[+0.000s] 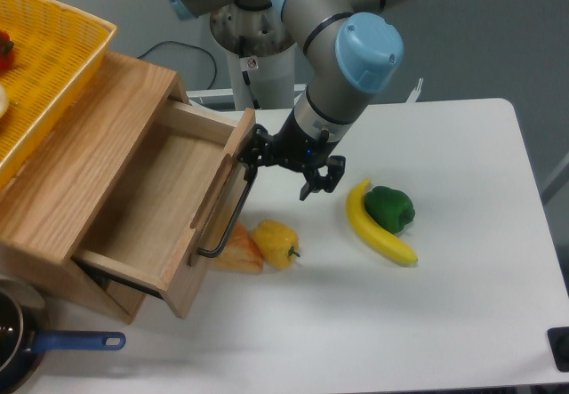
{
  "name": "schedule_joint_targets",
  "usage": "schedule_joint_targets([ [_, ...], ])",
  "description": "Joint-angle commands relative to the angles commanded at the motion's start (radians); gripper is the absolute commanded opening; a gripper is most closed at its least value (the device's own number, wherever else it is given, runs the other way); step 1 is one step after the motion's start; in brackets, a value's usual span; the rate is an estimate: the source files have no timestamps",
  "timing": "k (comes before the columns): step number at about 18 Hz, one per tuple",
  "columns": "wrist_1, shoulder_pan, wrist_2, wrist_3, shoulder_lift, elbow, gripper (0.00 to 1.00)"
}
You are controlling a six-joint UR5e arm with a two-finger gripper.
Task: Slide the top drawer open
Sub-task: 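Keep pulling the handle to slide the drawer fully open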
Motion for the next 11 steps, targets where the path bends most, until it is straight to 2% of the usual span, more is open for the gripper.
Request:
schedule_joint_targets([
  [11,0.003,0.005,0.002,0.0,-0.006,0.005,1.0],
])
